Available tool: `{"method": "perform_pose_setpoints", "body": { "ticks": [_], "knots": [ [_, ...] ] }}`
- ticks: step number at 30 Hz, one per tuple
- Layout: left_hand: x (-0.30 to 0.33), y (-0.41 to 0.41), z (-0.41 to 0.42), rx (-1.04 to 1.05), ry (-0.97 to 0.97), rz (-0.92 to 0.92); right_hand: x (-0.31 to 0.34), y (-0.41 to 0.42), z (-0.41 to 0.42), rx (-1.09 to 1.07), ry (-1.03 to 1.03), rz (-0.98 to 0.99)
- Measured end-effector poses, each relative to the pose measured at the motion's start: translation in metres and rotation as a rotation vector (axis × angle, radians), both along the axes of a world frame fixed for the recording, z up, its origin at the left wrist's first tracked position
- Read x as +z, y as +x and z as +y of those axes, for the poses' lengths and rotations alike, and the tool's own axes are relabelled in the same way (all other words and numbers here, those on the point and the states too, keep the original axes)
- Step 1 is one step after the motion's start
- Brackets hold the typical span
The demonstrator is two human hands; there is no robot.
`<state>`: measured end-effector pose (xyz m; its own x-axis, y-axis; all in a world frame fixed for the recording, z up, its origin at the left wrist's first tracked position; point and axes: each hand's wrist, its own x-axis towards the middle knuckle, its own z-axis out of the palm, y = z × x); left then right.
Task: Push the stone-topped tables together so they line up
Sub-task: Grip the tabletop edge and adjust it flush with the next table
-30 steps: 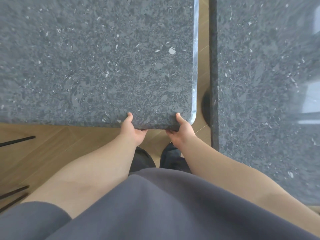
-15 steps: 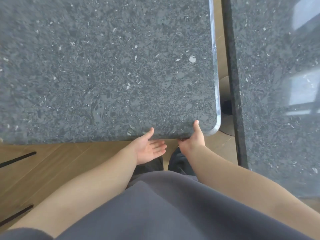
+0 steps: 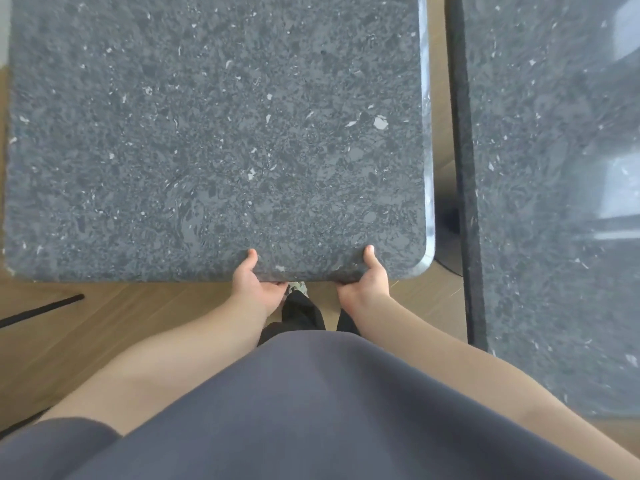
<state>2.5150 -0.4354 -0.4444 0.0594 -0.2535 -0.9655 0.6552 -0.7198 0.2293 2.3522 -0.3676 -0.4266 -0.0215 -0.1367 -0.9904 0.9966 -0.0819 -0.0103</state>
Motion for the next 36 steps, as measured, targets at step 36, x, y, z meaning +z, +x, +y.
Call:
{"method": "perform_pose_setpoints", "body": {
  "ticks": [36],
  "knots": [
    [0.012,-0.046,0.01,-0.239,0.107,0.023,-0.034,-0.088,0.027,0.373,-0.114,0.177]
  ]
}}
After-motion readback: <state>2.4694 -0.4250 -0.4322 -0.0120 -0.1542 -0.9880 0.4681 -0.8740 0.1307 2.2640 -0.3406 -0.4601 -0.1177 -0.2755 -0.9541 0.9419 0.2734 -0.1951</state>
